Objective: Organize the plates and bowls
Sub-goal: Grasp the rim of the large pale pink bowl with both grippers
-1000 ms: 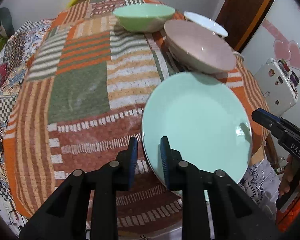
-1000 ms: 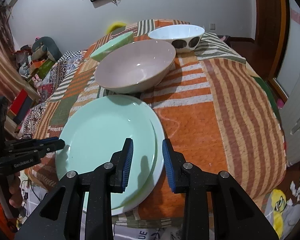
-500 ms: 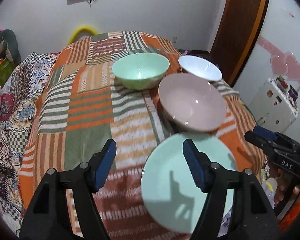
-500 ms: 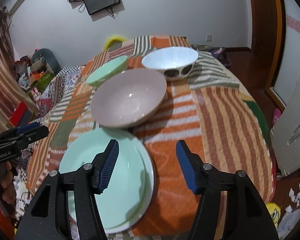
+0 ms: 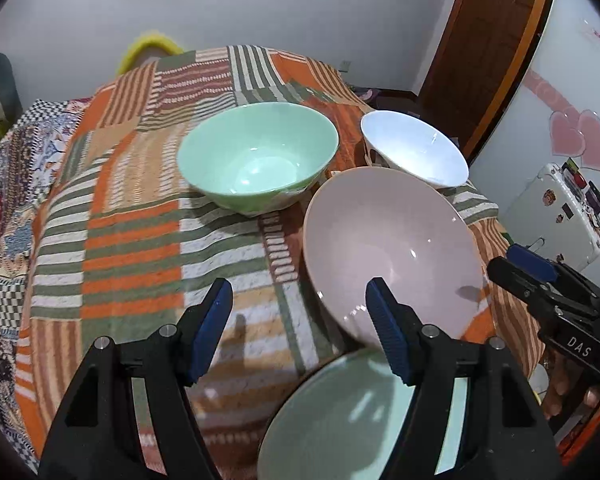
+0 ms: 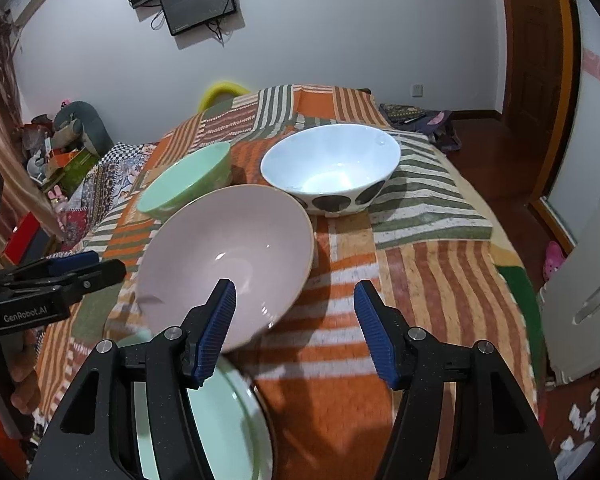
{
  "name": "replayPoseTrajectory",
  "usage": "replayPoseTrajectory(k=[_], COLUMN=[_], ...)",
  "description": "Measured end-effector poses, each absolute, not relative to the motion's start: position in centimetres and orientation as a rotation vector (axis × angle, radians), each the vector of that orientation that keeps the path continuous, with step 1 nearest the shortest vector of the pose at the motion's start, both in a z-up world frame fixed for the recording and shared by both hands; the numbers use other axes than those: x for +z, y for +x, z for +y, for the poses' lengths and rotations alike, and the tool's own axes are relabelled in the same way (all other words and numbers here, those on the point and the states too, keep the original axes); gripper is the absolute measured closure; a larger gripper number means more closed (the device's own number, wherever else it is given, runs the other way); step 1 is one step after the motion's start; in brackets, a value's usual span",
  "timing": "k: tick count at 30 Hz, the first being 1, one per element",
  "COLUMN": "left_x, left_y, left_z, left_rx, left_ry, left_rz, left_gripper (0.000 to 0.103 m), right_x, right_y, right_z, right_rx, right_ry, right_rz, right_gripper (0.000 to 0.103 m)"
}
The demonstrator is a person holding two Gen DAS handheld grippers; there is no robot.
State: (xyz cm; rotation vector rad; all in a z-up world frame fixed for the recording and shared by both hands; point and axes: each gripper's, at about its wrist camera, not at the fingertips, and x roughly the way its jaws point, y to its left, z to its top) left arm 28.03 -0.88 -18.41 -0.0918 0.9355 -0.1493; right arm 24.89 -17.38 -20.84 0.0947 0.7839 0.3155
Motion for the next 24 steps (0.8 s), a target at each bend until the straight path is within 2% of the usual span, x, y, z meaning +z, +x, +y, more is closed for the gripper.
replayPoseTrajectory(k=[5, 6, 10, 11, 13, 14, 16, 18, 24], left_x=[-19.7, -19.9, -20.6, -20.9, -21.3, -21.5, -21.8, -21.9, -21.3], left_y=[30.0, 30.3, 31.3, 31.6, 31.8, 31.9, 31.9, 31.8, 31.1], left_z=[-1.2, -1.2, -1.2, -1.2, -1.2, -1.3, -1.3, -1.5, -1.7], left_rx=[-0.171, -0.174, -0.194, -0.200, -0.210, -0.219, -0.249, -0.255, -0.272], left_ry=[-0.100, -0.106, -0.116, -0.121, -0.127, -0.129, -0.145, -0.141, -0.124], left_rz=[0.952, 0.952, 0.970, 0.977, 0.984, 0.988, 0.991, 0.988, 0.960], left_gripper=[0.035, 0.038, 0.055, 0.058, 0.071, 0.074, 0.088, 0.089, 0.089], right_x=[-22.0, -22.3, -23.0, -23.2, -23.5, -23.6, -23.9, -23.9, -23.5], right_y=[26.6, 26.8, 27.5, 27.5, 27.6, 27.6, 27.6, 27.4, 27.3], right_z=[-17.6, -17.7, -17.5, -17.5, -17.3, -17.2, -17.0, -16.7, -16.8], right_rx=[0.330, 0.336, 0.341, 0.345, 0.361, 0.371, 0.387, 0.398, 0.386], right_ry=[0.146, 0.158, 0.174, 0.172, 0.173, 0.176, 0.178, 0.172, 0.167], right_rz=[0.815, 0.823, 0.845, 0.850, 0.862, 0.867, 0.878, 0.878, 0.888], right_gripper=[0.045, 0.045, 0.047, 0.051, 0.057, 0.063, 0.074, 0.082, 0.082])
